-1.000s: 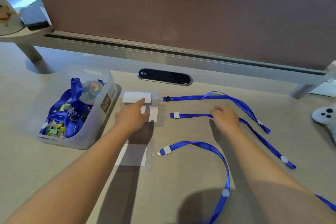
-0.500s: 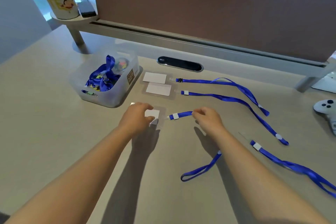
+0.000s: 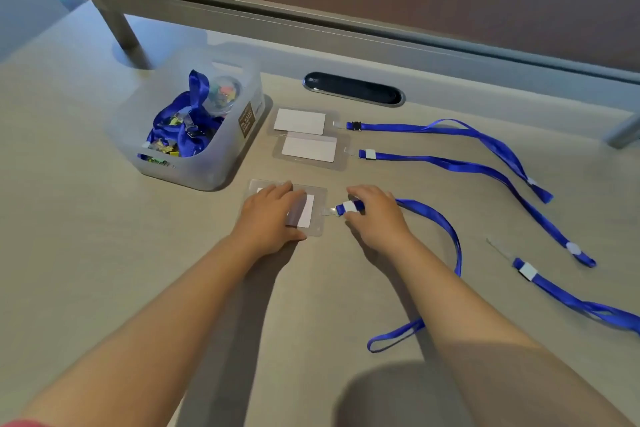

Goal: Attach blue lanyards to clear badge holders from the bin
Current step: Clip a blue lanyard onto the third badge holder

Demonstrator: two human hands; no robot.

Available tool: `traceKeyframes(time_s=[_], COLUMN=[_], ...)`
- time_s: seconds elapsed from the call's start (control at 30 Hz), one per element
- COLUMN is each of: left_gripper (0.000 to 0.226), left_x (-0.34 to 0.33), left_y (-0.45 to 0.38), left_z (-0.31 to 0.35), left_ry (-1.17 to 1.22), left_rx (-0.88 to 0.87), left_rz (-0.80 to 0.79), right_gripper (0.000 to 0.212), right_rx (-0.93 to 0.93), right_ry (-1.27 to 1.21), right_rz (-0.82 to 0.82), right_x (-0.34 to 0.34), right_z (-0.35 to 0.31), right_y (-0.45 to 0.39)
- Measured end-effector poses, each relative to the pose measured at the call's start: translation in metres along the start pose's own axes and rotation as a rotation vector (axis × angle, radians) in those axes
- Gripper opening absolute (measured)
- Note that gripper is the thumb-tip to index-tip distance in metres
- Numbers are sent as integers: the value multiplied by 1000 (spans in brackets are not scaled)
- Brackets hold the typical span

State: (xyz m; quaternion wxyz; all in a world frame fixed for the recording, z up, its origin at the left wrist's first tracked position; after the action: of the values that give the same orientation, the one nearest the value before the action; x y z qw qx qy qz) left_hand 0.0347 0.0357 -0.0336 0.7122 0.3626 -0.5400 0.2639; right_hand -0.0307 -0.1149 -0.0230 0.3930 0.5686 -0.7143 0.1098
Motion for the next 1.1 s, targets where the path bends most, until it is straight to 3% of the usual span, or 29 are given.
traceKeyframes(time_s=[0.27,0.37,0.43,0.57,0.7,0.8,1.1], left_gripper=[64,65,66,68,41,28,29], left_x=[-7,-5,-4,5,26,46,88], left_y=[-1,1,4,9,15,20,39], left_z=[-8,-4,1,13,21,28,47], left_ry=[23,77,102,168,238,260,280], left_rx=[7,14,3,-3,-64,-91,-172], left_rz=[13,25,38,81,273,369,528], right_gripper=[23,11,2,9,8,8,13], right_rx=[54,12,-29,-78,-139,-112,70], right_ry=[321,192,-23,-363,-574,-560,-556], right_rz=[50,19,-15,-27,-16,-44,-13], right_x=[-14,-13,-11,1,14,25,57], right_z=[-7,-9,-12,-21,-30,-40,-70], right_y=[-10,-8,-3,7,18,28,49])
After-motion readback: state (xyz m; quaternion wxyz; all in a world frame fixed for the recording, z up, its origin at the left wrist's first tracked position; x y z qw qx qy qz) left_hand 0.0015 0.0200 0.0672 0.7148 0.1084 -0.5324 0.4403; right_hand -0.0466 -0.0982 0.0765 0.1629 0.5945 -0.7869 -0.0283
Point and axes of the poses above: each hand's wrist, its own y-axis away from the middle knuckle, its own x-axis out of the back of the hand, z = x × y, the point moved 2 cm from there along -y, towards the middle knuckle, and after that the axes turned 11 degrees about -y, right-handed, at the moved point
